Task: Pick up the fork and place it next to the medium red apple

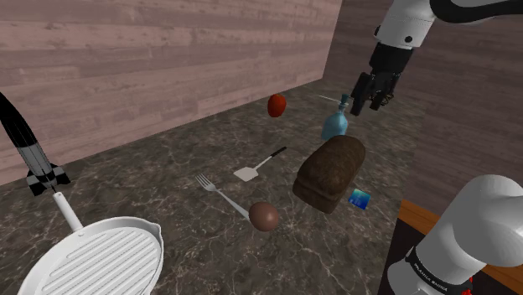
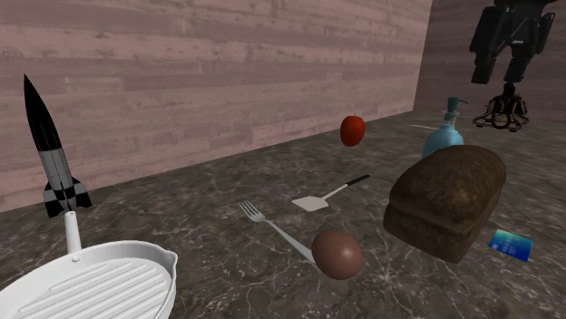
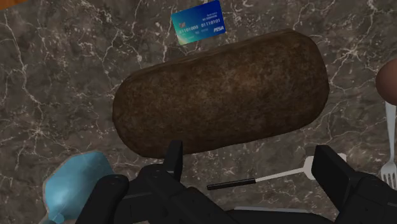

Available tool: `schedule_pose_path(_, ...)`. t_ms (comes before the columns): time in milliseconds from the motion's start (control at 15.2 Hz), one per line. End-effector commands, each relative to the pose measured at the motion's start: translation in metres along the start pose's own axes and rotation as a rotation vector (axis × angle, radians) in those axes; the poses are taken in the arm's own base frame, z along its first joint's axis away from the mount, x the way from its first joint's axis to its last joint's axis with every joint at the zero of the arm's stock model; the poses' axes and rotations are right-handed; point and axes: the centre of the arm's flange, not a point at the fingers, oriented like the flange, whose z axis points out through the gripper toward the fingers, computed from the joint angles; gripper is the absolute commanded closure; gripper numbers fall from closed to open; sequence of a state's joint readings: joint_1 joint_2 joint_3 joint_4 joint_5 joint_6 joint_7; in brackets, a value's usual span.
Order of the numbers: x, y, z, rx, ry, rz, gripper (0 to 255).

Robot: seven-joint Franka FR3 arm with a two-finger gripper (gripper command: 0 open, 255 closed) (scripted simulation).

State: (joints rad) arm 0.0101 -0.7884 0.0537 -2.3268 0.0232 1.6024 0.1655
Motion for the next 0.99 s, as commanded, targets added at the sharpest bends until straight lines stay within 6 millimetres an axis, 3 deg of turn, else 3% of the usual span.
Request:
schedule_pose_path(0, 0.000, 0.000, 0.000, 0.000, 0.000, 0.000, 0)
schedule_pose_path(924, 0.072, -0.136, 0.100, 0.007, 0.004, -0.024, 0)
